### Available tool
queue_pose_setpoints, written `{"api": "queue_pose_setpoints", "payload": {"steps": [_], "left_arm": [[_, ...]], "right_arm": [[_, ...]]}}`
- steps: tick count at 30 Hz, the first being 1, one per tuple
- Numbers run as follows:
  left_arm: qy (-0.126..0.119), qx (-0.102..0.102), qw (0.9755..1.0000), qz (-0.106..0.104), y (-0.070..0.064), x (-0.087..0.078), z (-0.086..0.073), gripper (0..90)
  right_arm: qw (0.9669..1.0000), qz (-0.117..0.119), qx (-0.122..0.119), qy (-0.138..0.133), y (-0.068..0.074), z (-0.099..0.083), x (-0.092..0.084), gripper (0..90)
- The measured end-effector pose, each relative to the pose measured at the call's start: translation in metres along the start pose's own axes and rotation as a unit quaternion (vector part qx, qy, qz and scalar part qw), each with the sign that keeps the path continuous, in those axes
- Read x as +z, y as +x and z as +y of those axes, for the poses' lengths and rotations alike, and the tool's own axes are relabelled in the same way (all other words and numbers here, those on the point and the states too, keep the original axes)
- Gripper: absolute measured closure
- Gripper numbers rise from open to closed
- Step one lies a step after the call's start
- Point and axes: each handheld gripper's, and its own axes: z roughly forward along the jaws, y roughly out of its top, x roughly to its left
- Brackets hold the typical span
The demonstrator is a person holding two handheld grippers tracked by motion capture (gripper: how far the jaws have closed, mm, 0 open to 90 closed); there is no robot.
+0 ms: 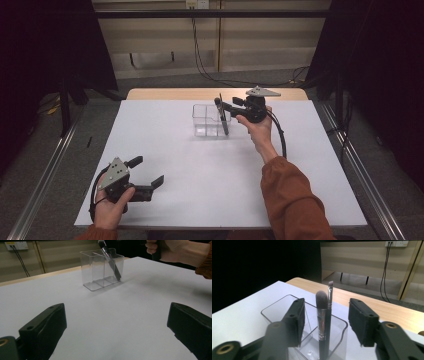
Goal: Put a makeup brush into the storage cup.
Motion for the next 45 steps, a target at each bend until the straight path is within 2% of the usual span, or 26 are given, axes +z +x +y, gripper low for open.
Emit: {"api": "queue_pose_setpoints", "payload": {"steps": [3, 5, 9, 14, 16, 20, 25, 27, 29, 31, 35, 37, 39, 45], "left_arm": [[0.0, 0.001, 1.0, 0.0, 0.0, 0.001, 0.0, 2.4], [0.001, 0.0, 1.0, 0.002, -0.001, 0.001, 0.0, 2.3], [0.002, -0.003, 1.0, 0.004, 0.001, 0.002, 0.0, 2.3], [0.002, -0.006, 1.0, 0.004, 0.003, 0.003, 0.0, 2.3], [0.001, -0.008, 1.0, 0.006, 0.003, 0.002, -0.001, 2.3], [0.0, -0.006, 1.0, 0.006, 0.002, 0.001, 0.0, 2.3], [-0.002, -0.002, 1.0, 0.007, -0.001, -0.003, -0.001, 2.3], [-0.005, -0.003, 1.0, 0.006, -0.001, -0.005, -0.001, 2.4], [-0.007, -0.003, 1.0, 0.005, -0.001, -0.006, -0.001, 2.3], [-0.011, -0.004, 0.9999, 0.005, -0.001, -0.006, -0.001, 2.4], [-0.01, -0.005, 0.9999, 0.006, 0.0, -0.006, -0.001, 2.4], [-0.009, -0.004, 0.9999, 0.007, 0.0, -0.006, 0.0, 2.4], [-0.01, -0.004, 0.9999, 0.008, 0.0, -0.005, 0.0, 2.3], [-0.008, -0.003, 0.9999, 0.009, 0.0, -0.006, -0.001, 2.3]], "right_arm": [[1.0, 0.008, 0.0, -0.002, 0.001, 0.0, -0.001, 31.9], [0.9999, 0.013, 0.007, -0.003, 0.0, 0.0, -0.002, 25.2], [0.9998, 0.019, 0.002, -0.001, -0.003, 0.0, -0.004, 13.0], [0.9997, 0.021, 0.008, -0.006, -0.007, 0.001, -0.012, 13.2], [0.9995, 0.024, 0.018, -0.006, -0.009, 0.001, -0.014, 12.0], [0.9999, -0.005, 0.01, -0.009, -0.008, 0.0, -0.018, 13.2], [0.9997, -0.015, -0.002, -0.02, -0.005, -0.002, -0.026, 10.1], [0.9997, -0.011, -0.003, -0.021, -0.004, -0.002, -0.03, 7.5], [0.9993, -0.022, -0.006, -0.029, -0.003, -0.002, -0.035, 8.5], [0.9993, -0.02, -0.002, -0.031, -0.004, -0.003, -0.04, 8.4], [0.9995, -0.019, -0.003, -0.025, -0.004, -0.007, -0.046, 7.5], [0.9995, -0.022, -0.011, -0.02, -0.003, -0.009, -0.049, 7.3], [0.9997, -0.017, -0.008, -0.019, -0.002, -0.009, -0.052, 5.5], [0.9994, -0.024, -0.014, -0.021, 0.003, -0.012, -0.064, 2.1]]}}
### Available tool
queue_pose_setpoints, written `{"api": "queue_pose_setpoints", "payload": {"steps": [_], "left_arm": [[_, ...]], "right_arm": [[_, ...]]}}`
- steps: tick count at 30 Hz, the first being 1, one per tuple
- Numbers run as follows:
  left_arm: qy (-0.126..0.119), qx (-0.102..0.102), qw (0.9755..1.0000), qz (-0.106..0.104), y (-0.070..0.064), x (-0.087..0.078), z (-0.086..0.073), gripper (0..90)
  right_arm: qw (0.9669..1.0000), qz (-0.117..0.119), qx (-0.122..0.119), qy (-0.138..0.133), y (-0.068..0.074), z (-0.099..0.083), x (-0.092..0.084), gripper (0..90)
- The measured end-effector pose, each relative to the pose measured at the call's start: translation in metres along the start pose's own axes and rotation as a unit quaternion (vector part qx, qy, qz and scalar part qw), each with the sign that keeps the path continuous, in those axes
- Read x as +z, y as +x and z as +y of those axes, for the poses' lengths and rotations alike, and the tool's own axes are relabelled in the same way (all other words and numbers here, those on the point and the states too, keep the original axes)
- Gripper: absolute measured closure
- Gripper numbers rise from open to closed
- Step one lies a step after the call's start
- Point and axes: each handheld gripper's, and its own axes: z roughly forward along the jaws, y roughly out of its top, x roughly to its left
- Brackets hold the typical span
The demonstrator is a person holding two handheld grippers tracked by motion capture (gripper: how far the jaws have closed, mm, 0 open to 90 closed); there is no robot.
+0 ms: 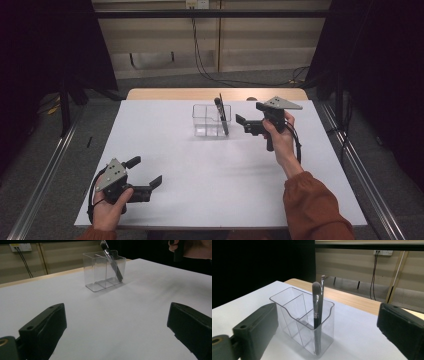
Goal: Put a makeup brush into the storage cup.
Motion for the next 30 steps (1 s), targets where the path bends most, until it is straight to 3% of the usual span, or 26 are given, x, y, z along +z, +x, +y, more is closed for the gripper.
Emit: {"api": "queue_pose_setpoints", "payload": {"steps": [22, 30], "left_arm": [[-0.003, -0.006, 1.0, 0.002, 0.0, 0.001, 0.0, 2.3], [-0.005, -0.009, 0.9999, 0.01, 0.001, -0.002, -0.001, 2.4]], "right_arm": [[0.9997, -0.022, -0.011, 0.003, 0.002, -0.021, -0.052, 0.4], [0.9998, -0.019, 0.004, -0.002, 0.005, -0.035, -0.069, 0.5]]}}
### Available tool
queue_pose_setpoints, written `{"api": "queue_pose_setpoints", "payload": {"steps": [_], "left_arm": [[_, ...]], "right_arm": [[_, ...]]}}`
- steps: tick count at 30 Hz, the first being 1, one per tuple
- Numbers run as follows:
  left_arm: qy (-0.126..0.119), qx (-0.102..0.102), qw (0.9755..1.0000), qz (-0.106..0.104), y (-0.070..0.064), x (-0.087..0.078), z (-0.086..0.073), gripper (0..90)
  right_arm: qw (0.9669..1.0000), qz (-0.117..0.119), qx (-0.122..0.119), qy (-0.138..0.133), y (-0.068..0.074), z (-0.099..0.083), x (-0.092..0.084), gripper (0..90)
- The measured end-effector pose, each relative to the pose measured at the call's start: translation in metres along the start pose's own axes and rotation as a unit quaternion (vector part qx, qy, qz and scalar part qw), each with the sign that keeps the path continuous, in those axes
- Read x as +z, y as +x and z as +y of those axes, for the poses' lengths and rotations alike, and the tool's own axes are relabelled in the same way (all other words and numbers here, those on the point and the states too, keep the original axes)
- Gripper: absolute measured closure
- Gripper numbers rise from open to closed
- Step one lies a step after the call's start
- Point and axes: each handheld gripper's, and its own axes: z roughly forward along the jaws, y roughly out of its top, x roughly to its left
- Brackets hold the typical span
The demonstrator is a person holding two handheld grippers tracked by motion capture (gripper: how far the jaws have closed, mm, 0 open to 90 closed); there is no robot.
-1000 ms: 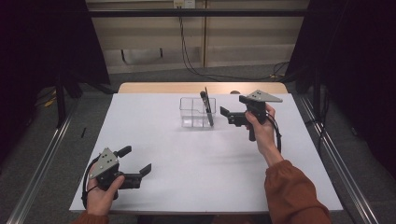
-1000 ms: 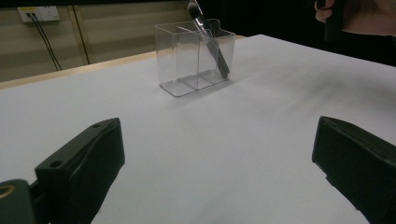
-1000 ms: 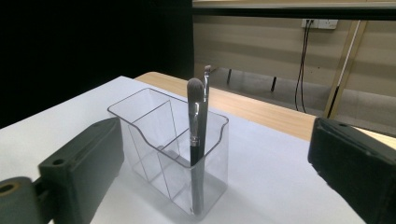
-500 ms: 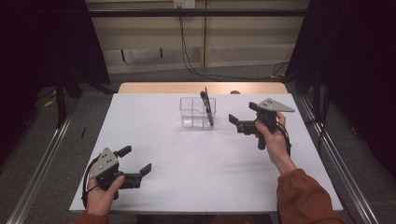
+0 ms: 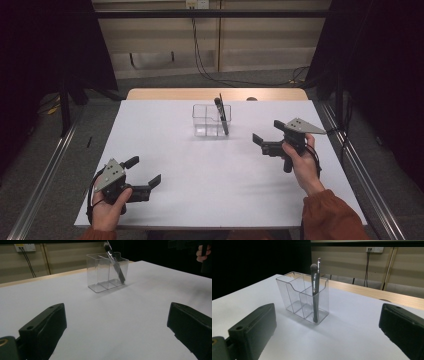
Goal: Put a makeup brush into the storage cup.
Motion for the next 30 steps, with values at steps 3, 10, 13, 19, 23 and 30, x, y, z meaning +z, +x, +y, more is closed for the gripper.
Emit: {"api": "queue_pose_setpoints", "payload": {"steps": [3, 10, 13, 19, 23, 30], "left_arm": [[0.001, -0.003, 1.0, 0.001, 0.0, 0.0, 0.0, 2.4], [-0.002, -0.005, 1.0, 0.006, -0.001, -0.003, -0.001, 2.4], [-0.002, -0.003, 1.0, 0.006, -0.001, -0.004, 0.0, 2.4], [-0.003, -0.005, 1.0, 0.004, -0.002, -0.004, -0.001, 2.4], [-0.003, -0.005, 1.0, 0.003, -0.002, -0.005, -0.001, 2.4], [-0.001, -0.004, 1.0, 0.005, -0.002, -0.006, -0.001, 2.3]], "right_arm": [[1.0, 0.003, -0.003, -0.001, 0.002, -0.003, -0.007, 0.3], [1.0, 0.002, 0.001, -0.003, 0.002, -0.015, -0.025, 0.2], [0.9999, -0.008, 0.007, -0.008, 0.001, -0.021, -0.031, 0.0], [0.9996, -0.025, 0.005, -0.012, -0.003, -0.031, -0.047, 0.0], [0.9995, -0.03, 0.0, -0.014, -0.002, -0.035, -0.055, 0.1], [0.999, -0.039, -0.011, -0.016, 0.0, -0.043, -0.07, 0.2]]}}
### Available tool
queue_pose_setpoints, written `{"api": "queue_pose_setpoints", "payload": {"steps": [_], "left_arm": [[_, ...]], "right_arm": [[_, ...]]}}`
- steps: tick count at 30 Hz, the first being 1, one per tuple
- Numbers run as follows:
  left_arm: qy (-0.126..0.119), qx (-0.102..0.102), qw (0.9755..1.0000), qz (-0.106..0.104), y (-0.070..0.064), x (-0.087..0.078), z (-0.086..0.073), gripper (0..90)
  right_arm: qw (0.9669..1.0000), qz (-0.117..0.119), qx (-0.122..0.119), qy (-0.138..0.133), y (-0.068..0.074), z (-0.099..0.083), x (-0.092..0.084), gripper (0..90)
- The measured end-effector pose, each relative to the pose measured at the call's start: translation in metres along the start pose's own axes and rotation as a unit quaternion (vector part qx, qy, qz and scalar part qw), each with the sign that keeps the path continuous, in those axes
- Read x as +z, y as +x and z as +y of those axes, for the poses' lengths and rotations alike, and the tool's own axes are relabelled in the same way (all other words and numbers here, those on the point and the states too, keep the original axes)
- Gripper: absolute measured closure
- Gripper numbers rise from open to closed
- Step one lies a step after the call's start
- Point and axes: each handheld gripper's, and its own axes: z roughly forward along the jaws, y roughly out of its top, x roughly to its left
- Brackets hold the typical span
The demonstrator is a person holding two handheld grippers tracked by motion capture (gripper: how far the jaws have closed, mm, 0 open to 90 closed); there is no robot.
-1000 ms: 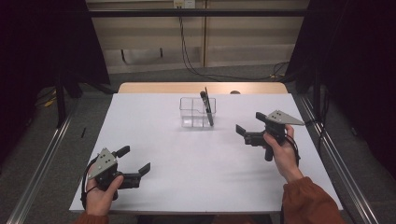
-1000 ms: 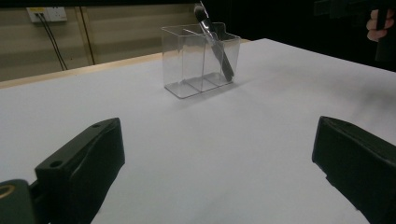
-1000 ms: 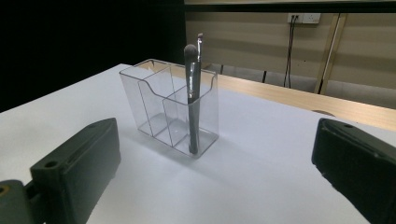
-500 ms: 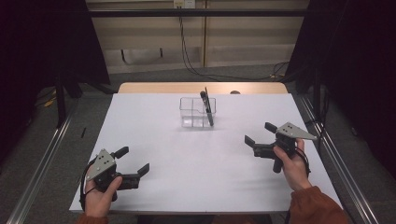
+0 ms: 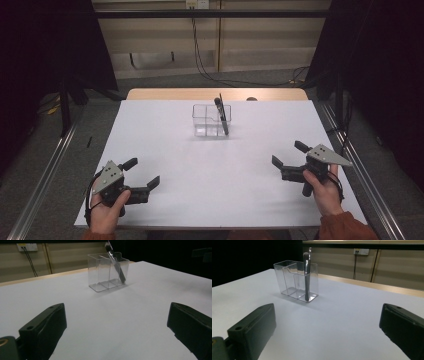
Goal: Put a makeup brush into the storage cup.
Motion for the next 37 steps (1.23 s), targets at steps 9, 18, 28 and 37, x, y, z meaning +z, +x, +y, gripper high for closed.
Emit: {"api": "queue_pose_setpoints", "payload": {"steps": [9, 18, 28, 37], "left_arm": [[-0.002, -0.003, 1.0, 0.0, 0.0, -0.001, 0.0, 2.4], [0.001, 0.001, 1.0, 0.0, -0.001, 0.0, -0.001, 2.3], [0.005, 0.003, 1.0, -0.004, -0.003, 0.003, -0.001, 2.3], [0.008, 0.001, 1.0, -0.004, 0.0, 0.003, -0.001, 2.3]], "right_arm": [[0.9999, -0.011, 0.004, -0.002, -0.003, -0.011, -0.017, 0.4], [0.9997, -0.02, 0.009, 0.005, 0.0, -0.023, -0.036, 0.5], [0.9998, -0.02, 0.008, 0.003, -0.004, -0.025, -0.043, 0.4], [0.9998, -0.012, 0.006, 0.016, -0.003, -0.027, -0.037, 0.3]]}}
